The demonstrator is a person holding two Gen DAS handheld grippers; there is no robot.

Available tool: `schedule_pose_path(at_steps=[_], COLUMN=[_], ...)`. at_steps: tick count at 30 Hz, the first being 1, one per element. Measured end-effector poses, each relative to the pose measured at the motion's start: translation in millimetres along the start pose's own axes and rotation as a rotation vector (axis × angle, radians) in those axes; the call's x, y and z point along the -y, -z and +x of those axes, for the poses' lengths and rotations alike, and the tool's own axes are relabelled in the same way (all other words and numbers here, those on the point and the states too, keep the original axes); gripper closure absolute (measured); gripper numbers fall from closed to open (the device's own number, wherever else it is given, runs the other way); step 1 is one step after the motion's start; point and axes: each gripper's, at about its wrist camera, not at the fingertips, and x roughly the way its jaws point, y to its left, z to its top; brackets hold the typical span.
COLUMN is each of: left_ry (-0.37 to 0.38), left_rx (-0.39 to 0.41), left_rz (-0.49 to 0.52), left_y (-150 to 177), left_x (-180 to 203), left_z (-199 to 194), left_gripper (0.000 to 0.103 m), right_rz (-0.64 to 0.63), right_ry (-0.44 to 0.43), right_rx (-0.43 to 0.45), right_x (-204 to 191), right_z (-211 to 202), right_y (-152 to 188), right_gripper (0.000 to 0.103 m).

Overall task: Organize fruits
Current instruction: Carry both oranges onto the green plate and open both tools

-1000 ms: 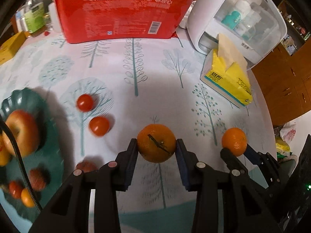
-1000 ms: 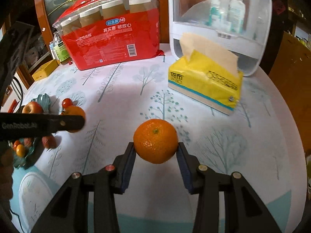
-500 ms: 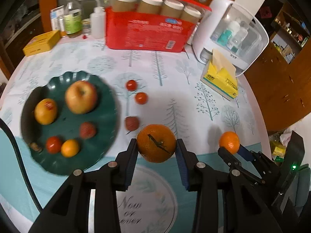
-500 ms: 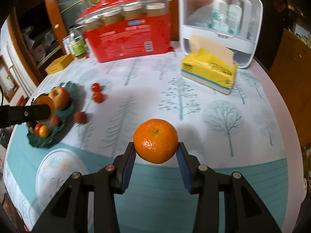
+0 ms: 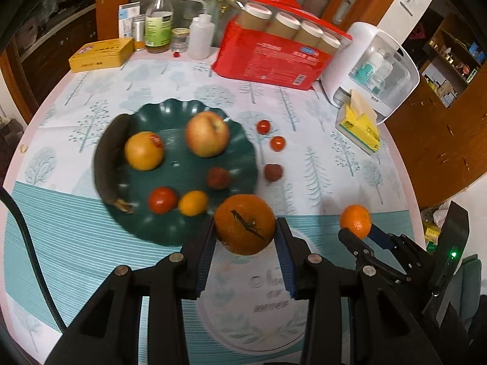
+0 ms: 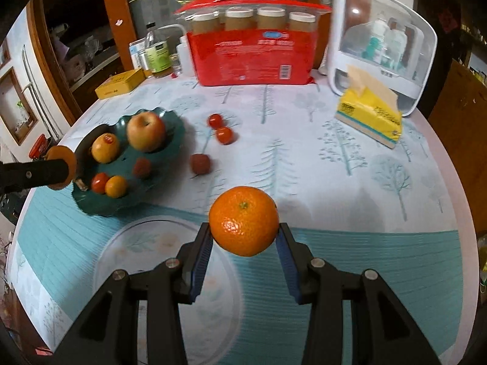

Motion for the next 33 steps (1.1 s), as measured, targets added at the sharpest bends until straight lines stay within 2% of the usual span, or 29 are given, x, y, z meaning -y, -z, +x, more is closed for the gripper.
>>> schedule_pose_path(at_steps=[4, 10, 18, 25, 31, 33], left_ry=[-0.001, 0.016, 0.07, 0.142, 0.165, 0.18], left_rx=[-0.015, 0.005, 0.029, 0.021, -0.001, -0.008], left_rz=[0.01, 0.036, 0.068, 0.089, 0.082, 0.076], left_y=[-3, -15, -31, -41, -42, -42], left_x=[-37, -88, -135, -145, -146, -145], left_z=[-6, -13, -5, 15, 34, 38], left_gripper=[0.066, 0.066, 0.066, 0.065, 0.065, 0.061], right_rz=[0.022, 0.055, 0.073, 0.083, 0.071, 0.073], right_ry=[0.001, -0.017, -0.052, -0.057, -0.028, -0.021], right_rx=[0.01, 0.045, 0.077, 0.071, 0.056, 0.055], right_x=[-35, -90, -141, -165, -172, -173], right_z=[3, 11, 22, 33, 41, 42], right_y=[1, -3, -13, -24, -30, -31], right_gripper=[0.06, 0.06, 0.06, 0.06, 0.059, 0.059])
